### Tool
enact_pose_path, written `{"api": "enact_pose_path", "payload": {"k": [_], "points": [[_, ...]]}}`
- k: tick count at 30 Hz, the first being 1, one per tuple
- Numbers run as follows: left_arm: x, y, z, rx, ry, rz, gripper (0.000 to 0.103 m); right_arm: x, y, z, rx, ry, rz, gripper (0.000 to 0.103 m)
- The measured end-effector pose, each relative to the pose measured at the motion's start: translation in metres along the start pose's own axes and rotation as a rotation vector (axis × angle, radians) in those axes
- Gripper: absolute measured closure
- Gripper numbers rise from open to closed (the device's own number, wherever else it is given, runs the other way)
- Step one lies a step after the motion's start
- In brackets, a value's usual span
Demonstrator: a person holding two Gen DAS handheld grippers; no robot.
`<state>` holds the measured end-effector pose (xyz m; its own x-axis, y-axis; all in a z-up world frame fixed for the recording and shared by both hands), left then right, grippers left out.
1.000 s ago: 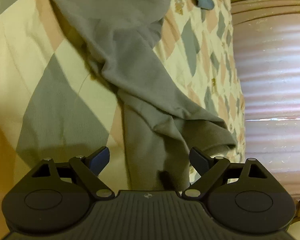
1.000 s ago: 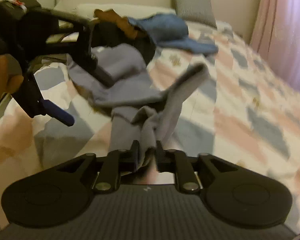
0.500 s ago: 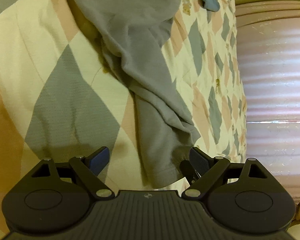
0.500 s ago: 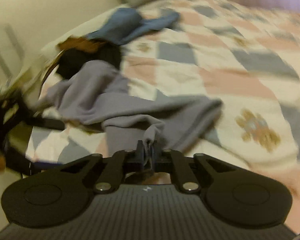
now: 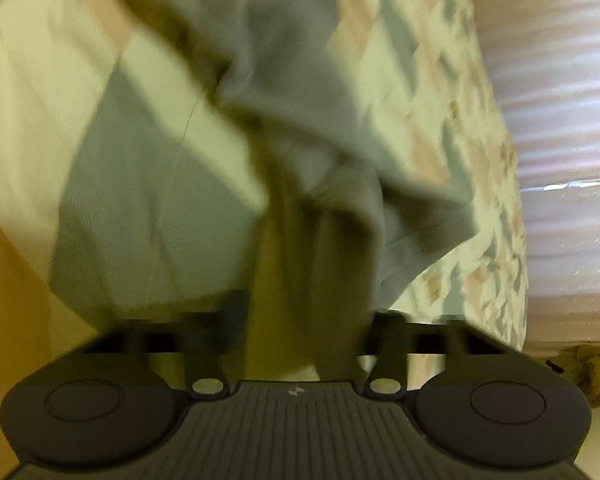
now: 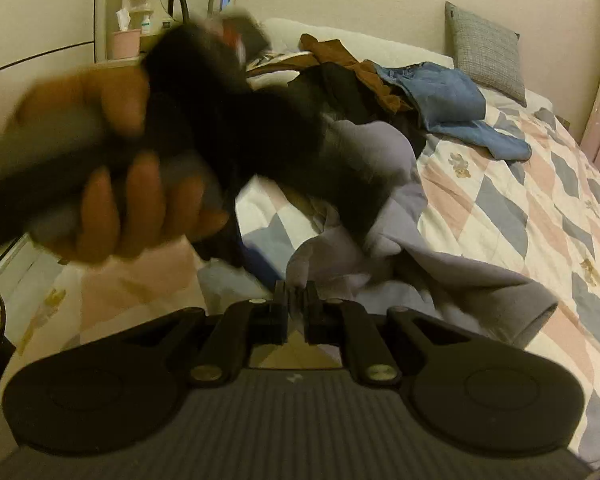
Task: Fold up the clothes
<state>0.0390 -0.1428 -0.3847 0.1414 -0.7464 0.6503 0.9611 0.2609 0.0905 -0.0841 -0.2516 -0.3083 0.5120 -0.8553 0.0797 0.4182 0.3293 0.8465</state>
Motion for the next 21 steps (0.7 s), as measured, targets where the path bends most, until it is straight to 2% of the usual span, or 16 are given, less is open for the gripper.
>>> {"api": "enact_pose_path", "payload": {"k": [1, 2, 3, 4, 6, 7, 9, 10, 11, 12, 14, 16, 18, 19, 21], "points": [[-0.004, -0.001, -0.003, -0.002, -0.022, 0.027, 0.093, 0.007, -0.003, 0.002, -0.025, 0.024, -0.019, 0.09], [-0.006, -0.002, -0.003, 0.003, -0.035, 0.041, 0.093, 0.018, -0.005, 0.006, -0.027, 0.016, -0.047, 0.085], [-0.006, -0.003, -0.002, 0.014, -0.039, 0.041, 0.093, 0.029, -0.008, 0.011, -0.029, 0.008, -0.075, 0.075], [-0.006, -0.003, -0.001, 0.025, -0.044, 0.041, 0.093, 0.052, -0.01, 0.016, -0.035, -0.025, -0.147, 0.07], [-0.007, -0.005, -0.001, 0.032, -0.054, 0.052, 0.09, 0.106, -0.015, 0.023, -0.043, -0.101, -0.305, 0.068], [-0.008, -0.006, -0.003, 0.03, -0.057, 0.059, 0.088, 0.136, -0.018, 0.025, -0.045, -0.145, -0.391, 0.063], [-0.01, -0.009, -0.004, 0.03, -0.06, 0.071, 0.084, 0.186, -0.021, 0.018, -0.02, -0.172, -0.507, 0.051], [-0.011, -0.01, -0.005, 0.029, -0.062, 0.077, 0.079, 0.21, -0.023, 0.014, -0.007, -0.185, -0.564, 0.038], [-0.012, -0.011, -0.004, 0.032, -0.066, 0.088, 0.072, 0.228, -0.024, 0.003, -0.024, -0.159, -0.609, 0.033], [-0.014, -0.012, -0.004, 0.038, -0.073, 0.099, 0.069, 0.24, -0.025, -0.008, -0.034, -0.142, -0.641, 0.033], [-0.018, -0.011, -0.007, 0.053, -0.091, 0.135, 0.065, 0.249, -0.032, -0.032, -0.085, -0.076, -0.675, 0.036], [-0.027, -0.009, -0.009, 0.076, -0.113, 0.183, 0.068, 0.253, -0.04, -0.052, -0.138, -0.013, -0.702, 0.062], [-0.035, -0.007, -0.009, 0.101, -0.137, 0.223, 0.088, 0.248, -0.045, -0.064, -0.17, 0.031, -0.722, 0.08], [-0.035, -0.007, -0.005, 0.116, -0.131, 0.218, 0.099, 0.244, -0.047, -0.068, -0.175, 0.044, -0.732, 0.097], [-0.034, -0.007, 0.004, 0.15, -0.118, 0.206, 0.101, 0.236, -0.04, -0.064, -0.136, 0.036, -0.734, 0.096]]}}
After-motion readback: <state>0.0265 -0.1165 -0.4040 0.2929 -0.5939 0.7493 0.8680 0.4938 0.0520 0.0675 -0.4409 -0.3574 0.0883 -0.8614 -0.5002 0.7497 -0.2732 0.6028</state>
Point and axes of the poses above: each gripper's, at about its wrist camera, not at the fingertips, and z roughly against the way its jaws point, x to its right, y to its top, the point moved 2 cm from there along -z, roughly the way its jaws point, and after that the axes turned 6 degrees about x, right-handed, at the moved point
